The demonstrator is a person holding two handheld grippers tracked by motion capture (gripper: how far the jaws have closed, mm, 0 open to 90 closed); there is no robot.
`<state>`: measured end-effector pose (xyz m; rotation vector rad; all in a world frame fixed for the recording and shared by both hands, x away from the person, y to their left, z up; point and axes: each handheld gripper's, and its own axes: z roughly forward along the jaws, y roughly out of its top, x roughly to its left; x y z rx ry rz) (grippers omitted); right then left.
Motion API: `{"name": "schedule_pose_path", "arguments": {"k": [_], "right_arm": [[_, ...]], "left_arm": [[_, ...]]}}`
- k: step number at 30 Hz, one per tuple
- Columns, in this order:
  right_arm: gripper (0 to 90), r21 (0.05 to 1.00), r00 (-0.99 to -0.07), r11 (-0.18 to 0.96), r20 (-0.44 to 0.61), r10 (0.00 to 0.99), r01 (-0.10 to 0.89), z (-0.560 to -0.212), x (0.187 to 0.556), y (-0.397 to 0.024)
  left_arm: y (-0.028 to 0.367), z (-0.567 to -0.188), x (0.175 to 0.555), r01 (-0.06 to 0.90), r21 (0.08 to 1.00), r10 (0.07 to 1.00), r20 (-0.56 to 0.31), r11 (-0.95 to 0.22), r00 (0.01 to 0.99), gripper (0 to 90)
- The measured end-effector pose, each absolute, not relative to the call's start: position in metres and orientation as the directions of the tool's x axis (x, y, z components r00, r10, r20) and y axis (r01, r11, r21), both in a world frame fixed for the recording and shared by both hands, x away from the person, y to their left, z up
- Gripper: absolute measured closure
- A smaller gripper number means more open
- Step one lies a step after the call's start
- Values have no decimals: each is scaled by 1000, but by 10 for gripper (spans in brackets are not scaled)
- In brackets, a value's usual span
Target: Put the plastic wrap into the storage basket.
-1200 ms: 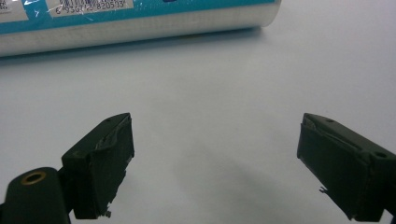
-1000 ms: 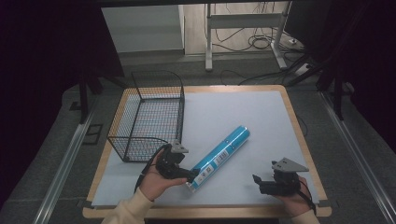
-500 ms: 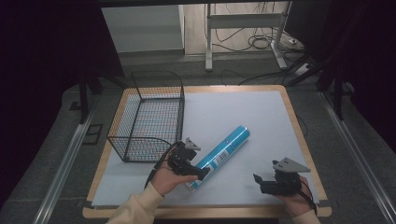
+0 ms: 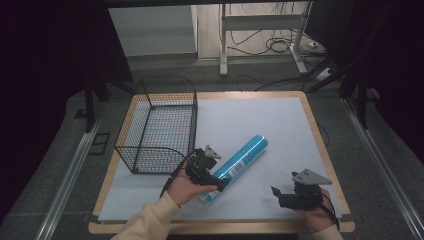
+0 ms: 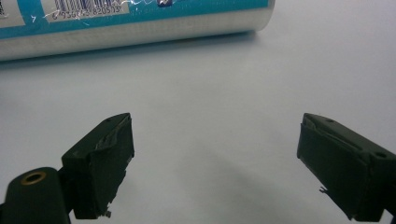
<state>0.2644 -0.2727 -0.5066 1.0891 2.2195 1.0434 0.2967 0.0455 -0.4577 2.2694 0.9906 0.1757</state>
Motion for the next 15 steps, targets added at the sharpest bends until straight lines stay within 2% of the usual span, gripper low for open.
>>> {"name": "schedule_pose_path", "arguments": {"k": [15], "right_arm": [[113,790,-582,399,-67,811,465,-506,265,-274]], "left_arm": [[28,-458,310,613,586,688,-125,-530,715,140]]}}
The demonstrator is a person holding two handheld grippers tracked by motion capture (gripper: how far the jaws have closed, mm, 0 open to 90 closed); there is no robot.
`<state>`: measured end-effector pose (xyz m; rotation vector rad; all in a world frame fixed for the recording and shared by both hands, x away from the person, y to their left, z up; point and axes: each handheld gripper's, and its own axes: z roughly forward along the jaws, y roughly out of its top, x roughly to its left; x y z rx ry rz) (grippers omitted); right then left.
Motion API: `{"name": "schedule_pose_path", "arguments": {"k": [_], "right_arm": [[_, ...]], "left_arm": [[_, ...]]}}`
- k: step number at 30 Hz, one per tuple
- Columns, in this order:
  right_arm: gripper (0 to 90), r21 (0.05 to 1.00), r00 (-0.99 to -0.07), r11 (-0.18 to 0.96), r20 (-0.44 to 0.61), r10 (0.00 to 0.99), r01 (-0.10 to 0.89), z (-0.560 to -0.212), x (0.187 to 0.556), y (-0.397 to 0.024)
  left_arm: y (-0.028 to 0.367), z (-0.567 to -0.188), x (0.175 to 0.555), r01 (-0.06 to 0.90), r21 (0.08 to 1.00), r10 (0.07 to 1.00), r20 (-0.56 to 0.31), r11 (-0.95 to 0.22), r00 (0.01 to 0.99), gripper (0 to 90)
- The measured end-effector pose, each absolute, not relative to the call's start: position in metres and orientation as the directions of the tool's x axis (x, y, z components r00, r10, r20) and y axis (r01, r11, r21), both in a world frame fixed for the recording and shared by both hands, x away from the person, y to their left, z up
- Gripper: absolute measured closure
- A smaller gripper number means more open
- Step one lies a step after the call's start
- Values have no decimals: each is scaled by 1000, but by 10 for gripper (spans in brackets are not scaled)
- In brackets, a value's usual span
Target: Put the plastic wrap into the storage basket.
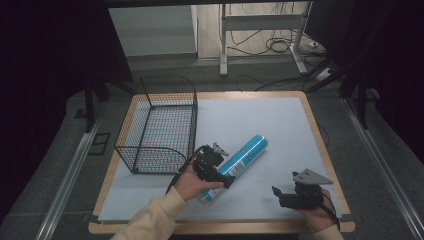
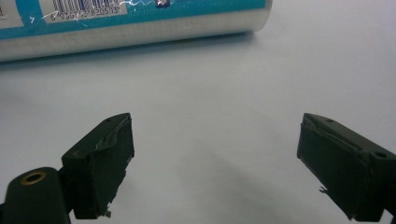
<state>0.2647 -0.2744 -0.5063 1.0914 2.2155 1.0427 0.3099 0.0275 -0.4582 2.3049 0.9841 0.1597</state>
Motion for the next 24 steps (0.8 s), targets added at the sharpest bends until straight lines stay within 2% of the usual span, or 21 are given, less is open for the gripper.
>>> {"name": "schedule_pose_path", "arguments": {"k": [14,24], "right_arm": [[113,790,-580,400,-70,811,464,-506,265,-275],[113,789,-578,398,-68,813,468,-507,265,-275]], "left_arm": [[7,-460,325,620,559,689,-117,-550,715,133],[-12,-465,342,629,506,689,-92,-590,719,134]]}}
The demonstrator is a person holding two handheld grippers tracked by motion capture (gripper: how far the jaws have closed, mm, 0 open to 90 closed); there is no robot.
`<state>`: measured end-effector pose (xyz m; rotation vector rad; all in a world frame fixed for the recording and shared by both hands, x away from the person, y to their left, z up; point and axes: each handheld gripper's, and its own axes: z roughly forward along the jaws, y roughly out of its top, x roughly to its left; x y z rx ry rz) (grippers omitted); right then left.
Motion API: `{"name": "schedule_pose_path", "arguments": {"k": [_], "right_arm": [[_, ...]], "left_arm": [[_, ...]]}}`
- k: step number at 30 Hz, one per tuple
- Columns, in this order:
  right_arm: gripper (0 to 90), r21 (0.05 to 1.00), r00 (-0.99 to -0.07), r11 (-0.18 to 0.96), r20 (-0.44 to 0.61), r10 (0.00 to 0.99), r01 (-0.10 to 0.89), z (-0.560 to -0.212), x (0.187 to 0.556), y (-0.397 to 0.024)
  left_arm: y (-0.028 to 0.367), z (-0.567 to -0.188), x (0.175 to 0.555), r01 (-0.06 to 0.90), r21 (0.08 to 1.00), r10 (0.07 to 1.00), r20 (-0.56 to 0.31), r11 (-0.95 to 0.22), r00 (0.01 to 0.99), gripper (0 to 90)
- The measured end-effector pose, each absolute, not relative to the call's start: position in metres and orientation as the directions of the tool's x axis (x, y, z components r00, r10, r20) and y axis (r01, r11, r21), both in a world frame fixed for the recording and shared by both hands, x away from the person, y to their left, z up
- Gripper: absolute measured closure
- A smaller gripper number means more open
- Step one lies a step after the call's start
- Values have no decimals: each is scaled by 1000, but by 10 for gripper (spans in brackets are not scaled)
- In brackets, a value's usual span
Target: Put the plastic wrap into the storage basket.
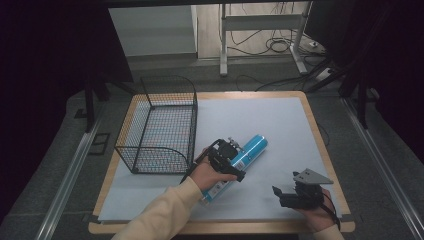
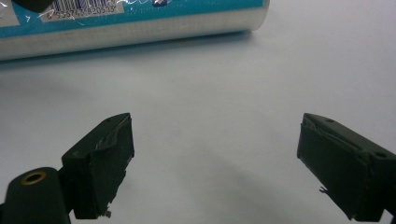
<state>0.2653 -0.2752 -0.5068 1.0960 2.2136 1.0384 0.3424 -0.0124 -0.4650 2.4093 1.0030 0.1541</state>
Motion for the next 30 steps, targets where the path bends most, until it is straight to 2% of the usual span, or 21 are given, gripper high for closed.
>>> {"name": "schedule_pose_path", "arguments": {"k": [20,30], "right_arm": [[125,799,-573,393,-75,816,456,-505,264,-276],[126,798,-572,395,-77,817,456,-506,265,-277]], "left_arm": [[-34,-486,375,692,386,723,-87,-610,685,147],[-39,-499,375,708,330,728,-85,-624,681,272]]}}
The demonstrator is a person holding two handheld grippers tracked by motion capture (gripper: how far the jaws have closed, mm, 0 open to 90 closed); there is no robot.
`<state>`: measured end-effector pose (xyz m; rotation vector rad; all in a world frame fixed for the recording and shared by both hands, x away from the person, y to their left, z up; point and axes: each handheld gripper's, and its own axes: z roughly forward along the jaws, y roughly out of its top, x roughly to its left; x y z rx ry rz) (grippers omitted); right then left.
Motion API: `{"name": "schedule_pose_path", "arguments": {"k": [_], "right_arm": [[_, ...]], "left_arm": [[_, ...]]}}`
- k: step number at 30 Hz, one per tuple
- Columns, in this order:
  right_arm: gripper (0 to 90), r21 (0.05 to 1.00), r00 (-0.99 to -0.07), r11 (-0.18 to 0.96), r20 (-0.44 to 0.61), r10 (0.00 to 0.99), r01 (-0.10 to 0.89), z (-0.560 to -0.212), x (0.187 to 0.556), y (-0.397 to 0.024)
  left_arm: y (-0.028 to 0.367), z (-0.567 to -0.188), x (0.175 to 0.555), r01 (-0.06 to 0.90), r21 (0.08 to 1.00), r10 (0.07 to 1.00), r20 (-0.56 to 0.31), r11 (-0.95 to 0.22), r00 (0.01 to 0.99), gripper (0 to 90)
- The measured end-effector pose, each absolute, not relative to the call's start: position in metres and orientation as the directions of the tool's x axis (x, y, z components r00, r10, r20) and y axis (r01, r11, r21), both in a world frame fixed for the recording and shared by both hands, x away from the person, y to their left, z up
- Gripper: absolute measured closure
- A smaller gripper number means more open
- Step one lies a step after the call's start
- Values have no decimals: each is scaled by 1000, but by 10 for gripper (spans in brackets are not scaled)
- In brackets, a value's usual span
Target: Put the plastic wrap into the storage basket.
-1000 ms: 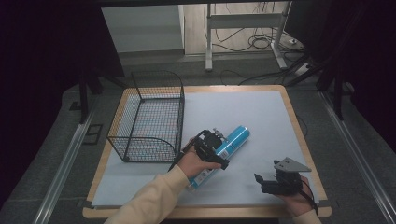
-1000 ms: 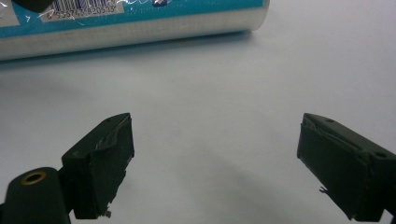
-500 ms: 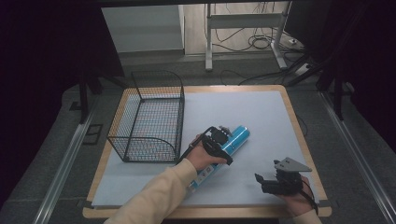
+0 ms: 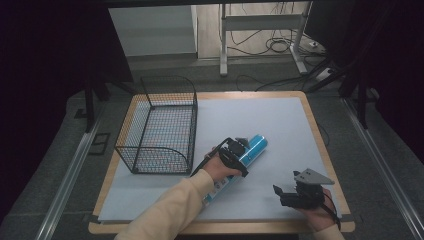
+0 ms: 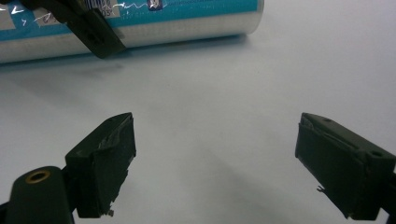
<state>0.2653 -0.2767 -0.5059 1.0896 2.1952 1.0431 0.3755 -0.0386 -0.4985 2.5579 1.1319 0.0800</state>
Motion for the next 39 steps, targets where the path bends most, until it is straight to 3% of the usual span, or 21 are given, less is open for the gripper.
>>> {"name": "schedule_pose_path", "arguments": {"k": [2,22,39], "right_arm": [[127,799,-571,393,-78,818,454,-505,265,-276],[129,805,-562,384,-78,823,451,-505,266,-279],[130,808,-558,380,-78,826,451,-504,265,-279]], "left_arm": [[-38,-499,377,710,323,726,-92,-626,682,304],[-28,-493,387,734,285,725,-160,-616,670,313],[-17,-462,388,723,305,714,-161,-620,681,313]]}}
